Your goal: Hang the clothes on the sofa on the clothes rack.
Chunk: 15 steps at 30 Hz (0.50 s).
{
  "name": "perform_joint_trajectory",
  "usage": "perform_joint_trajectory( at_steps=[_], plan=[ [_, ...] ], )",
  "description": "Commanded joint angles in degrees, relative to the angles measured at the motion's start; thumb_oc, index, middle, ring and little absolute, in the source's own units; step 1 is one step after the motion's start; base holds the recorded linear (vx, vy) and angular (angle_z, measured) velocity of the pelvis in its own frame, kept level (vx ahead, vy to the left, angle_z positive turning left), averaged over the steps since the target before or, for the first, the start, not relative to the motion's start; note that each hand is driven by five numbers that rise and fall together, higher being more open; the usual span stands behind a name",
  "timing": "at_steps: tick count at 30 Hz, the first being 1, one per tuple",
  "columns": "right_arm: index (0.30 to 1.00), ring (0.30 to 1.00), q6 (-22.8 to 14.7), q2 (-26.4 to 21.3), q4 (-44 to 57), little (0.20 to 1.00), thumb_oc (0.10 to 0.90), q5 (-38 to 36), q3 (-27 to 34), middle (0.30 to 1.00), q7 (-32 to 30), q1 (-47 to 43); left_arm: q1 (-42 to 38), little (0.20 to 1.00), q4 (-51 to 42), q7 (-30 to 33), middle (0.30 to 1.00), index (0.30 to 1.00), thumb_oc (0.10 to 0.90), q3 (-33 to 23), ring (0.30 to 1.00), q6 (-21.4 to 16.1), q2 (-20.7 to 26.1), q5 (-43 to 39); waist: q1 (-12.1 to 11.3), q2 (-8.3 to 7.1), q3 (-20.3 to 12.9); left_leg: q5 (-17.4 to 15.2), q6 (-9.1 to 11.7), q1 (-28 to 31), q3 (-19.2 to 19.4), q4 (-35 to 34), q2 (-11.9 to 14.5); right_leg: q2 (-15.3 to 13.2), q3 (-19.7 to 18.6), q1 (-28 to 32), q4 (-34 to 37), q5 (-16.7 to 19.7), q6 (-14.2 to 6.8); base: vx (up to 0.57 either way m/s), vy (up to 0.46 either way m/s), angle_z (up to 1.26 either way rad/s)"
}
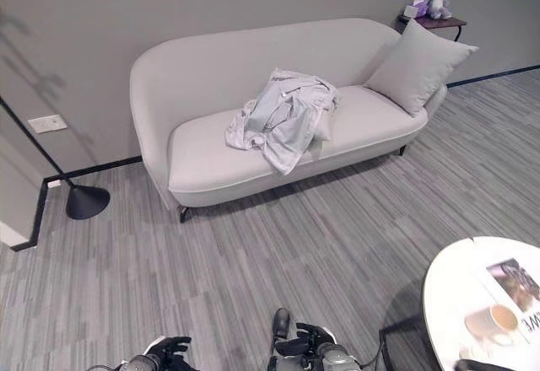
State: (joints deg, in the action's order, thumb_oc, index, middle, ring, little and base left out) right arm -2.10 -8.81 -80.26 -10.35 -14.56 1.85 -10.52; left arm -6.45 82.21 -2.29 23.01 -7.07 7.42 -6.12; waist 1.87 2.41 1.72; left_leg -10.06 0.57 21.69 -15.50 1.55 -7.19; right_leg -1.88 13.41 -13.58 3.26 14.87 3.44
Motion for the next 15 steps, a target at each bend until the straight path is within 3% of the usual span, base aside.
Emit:
perform_joint_trajectory(
  at_steps=[1, 2, 3, 4, 6, 7, 8, 9, 10, 11, 12, 13, 14, 15],
  plan=[
    [0.900, 0.900, 3.73, -1.95, -8.95, 0.900, 0.800, 2.73, -4.20, 0.900, 0.04, 5.85, 1.20, 0.900, 0.98, 0.21, 0.900, 0.900, 0.800, -0.38, 0.900, 0.51, 1.74, 1.07, -1.73, 0.35, 1.18, 1.26, 0.11, -2.88, 1.03, -4.67, 10.62, -4.88, -2.95, -0.88, -4.73, -4.58, -10.78, 0.40, -0.284, 0.41],
    [0.900, 0.900, 3.53, -2.00, -8.80, 0.900, 0.800, 2.77, -4.55, 0.900, 0.51, 5.75, 2.14, 0.900, 1.72, 0.43, 0.900, 0.900, 0.800, -3.89, 0.900, 1.24, 2.46, -2.15, -2.48, 1.13, 0.82, 6.00, 1.50, -3.96, 0.96, 0.36, 13.27, -2.55, -2.24, 0.27, -7.40, -7.34, -9.29, 0.47, -0.350, 0.37],
    [0.900, 0.900, 3.06, -2.37, -7.60, 0.900, 0.800, 2.75, -5.01, 0.900, 0.37, 5.24, 2.22, 0.900, 1.28, 0.65, 0.900, 0.900, 0.800, -5.03, 0.900, 1.01, 3.08, -3.28, -2.83, 1.11, 1.01, 8.48, 2.02, -5.83, 1.36, 3.36, 13.82, -2.02, -2.02, 1.42, -7.89, -8.85, -8.81, 0.58, -0.430, 0.50],
    [0.900, 0.900, 2.18, -2.98, -4.92, 0.900, 0.800, 4.19, -7.02, 0.900, -0.69, 4.51, 2.22, 0.900, 1.24, 1.19, 0.900, 0.900, 0.800, -5.84, 0.900, 0.63, 3.71, -4.28, -3.43, 0.39, 1.26, 13.66, 3.01, -9.01, 1.73, 10.07, 14.16, -1.16, -1.88, 4.45, -6.67, -10.21, -7.66, 0.40, -0.324, 0.07],
    [0.900, 0.900, 1.40, -3.76, 0.37, 0.900, 0.800, 6.33, -9.25, 0.900, -2.33, 3.14, 1.60, 0.900, -0.60, 2.30, 0.900, 0.900, 0.800, -5.85, 0.900, -0.51, 4.15, -5.56, -4.30, -1.58, 2.26, 19.83, 3.39, -13.24, 3.86, 18.27, 14.20, -1.03, -1.67, 8.08, -4.38, -11.05, -6.19, 0.33, -0.309, -0.06],
    [0.900, 0.900, 1.17, -4.29, 2.78, 0.900, 0.800, 7.64, -10.22, 0.900, -2.89, 2.52, 1.42, 0.900, -1.64, 2.75, 0.900, 0.900, 0.800, -5.56, 0.900, -1.04, 4.38, -5.64, -4.92, -2.76, 2.95, 20.22, 2.63, -15.65, 5.72, 22.33, 14.13, -1.45, -1.71, 9.41, -3.53, -11.13, -5.64, 0.13, -0.170, -0.24],
    [0.900, 0.900, 1.22, -4.30, 2.85, 0.900, 0.800, 7.66, -10.20, 0.900, -2.89, 2.54, 1.42, 0.900, -1.66, 2.75, 0.900, 0.900, 0.800, -5.55, 0.900, -1.03, 4.39, -5.64, -4.97, -2.71, 2.97, 20.01, 2.60, -15.83, 5.75, 22.72, 14.15, -1.39, -1.75, 9.41, -3.49, -11.07, -5.65, 0.13, -0.189, -0.57],
    [0.900, 0.900, 1.06, -5.41, 5.99, 0.900, 0.800, 10.60, -12.16, 0.900, -3.54, 1.31, 1.05, 0.900, -2.96, 3.17, 0.900, 0.900, 0.800, -5.09, 0.900, -1.46, 4.74, -5.59, -6.37, -3.89, 4.17, 18.76, 2.02, -18.61, 8.54, 26.15, 14.53, -1.77, -1.63, 11.48, -2.02, -11.27, -5.31, 0.16, -0.166, -0.44],
    [0.900, 0.900, 1.11, -6.30, 9.67, 0.900, 0.800, 14.05, -14.38, 0.900, -3.64, 0.37, 0.65, 0.900, -4.95, 3.32, 0.900, 0.900, 0.800, -4.31, 0.900, -2.06, 4.83, -5.31, -7.34, -4.89, 4.90, 16.77, 1.42, -21.23, 10.72, 26.52, 13.90, -2.49, -1.62, 12.97, -0.81, -11.50, -5.38, 0.31, -0.214, -0.24],
    [0.900, 0.900, 1.54, -8.41, 16.51, 0.900, 0.800, 19.15, -17.05, 0.900, -3.33, -0.60, 0.61, 0.900, -8.95, 4.11, 0.900, 0.900, 0.800, -2.63, 0.900, -3.07, 5.26, -3.30, -8.98, -5.21, 5.84, 12.54, 1.02, -25.88, 13.14, 25.45, 11.32, -3.12, -1.64, 15.25, 0.89, -12.29, -5.94, 0.32, -0.110, -0.03],
    [0.900, 0.900, 1.42, -9.56, 19.75, 0.900, 0.800, 20.94, -17.86, 0.900, -3.03, -1.06, 0.86, 0.900, -10.17, 4.26, 0.900, 0.900, 0.800, -2.28, 0.900, -3.27, 5.46, -2.55, -9.57, -4.82, 6.02, 10.45, 1.05, -26.99, 13.67, 22.75, 10.22, -3.02, -1.67, 15.88, 1.33, -12.89, -6.39, 0.23, -0.041, 0.11],
    [0.900, 0.900, 1.49, -9.62, 19.87, 0.900, 0.800, 20.95, -17.83, 0.900, -2.98, -1.02, 0.86, 0.900, -10.21, 4.27, 0.900, 0.900, 0.800, -2.27, 0.900, -3.24, 5.46, -2.54, -9.52, -5.00, 5.93, 10.80, 0.97, -27.07, 13.69, 22.45, 9.99, -3.26, -1.64, 15.72, 1.36, -12.78, -6.43, 0.27, -0.009, 0.10],
    [0.900, 0.900, 1.41, -10.95, 24.74, 0.900, 0.800, 23.30, -19.01, 0.900, -2.39, -1.86, 1.27, 0.900, -10.03, 4.52, 0.900, 0.900, 0.800, -2.93, 0.900, -3.26, 5.76, -2.35, -10.89, -4.85, 5.99, 9.30, 0.98, -30.34, 14.88, 13.99, 7.95, -3.04, -1.07, 17.44, 1.74, -14.32, -7.07, 0.28, 0.004, 0.05],
    [0.900, 0.900, 1.81, -11.13, 25.80, 0.900, 0.800, 25.12, -19.96, 0.900, -2.47, -3.23, 1.33, 0.900, -9.33, 4.53, 0.900, 0.900, 0.800, -3.80, 0.900, -2.89, 5.88, -2.67, -11.78, -4.25, 5.79, 11.60, 1.03, -31.50, 14.69, 8.06, 7.04, -2.21, -1.37, 18.47, 1.74, -15.26, -7.16, 0.28, 0.003, -0.10]
  ],
)
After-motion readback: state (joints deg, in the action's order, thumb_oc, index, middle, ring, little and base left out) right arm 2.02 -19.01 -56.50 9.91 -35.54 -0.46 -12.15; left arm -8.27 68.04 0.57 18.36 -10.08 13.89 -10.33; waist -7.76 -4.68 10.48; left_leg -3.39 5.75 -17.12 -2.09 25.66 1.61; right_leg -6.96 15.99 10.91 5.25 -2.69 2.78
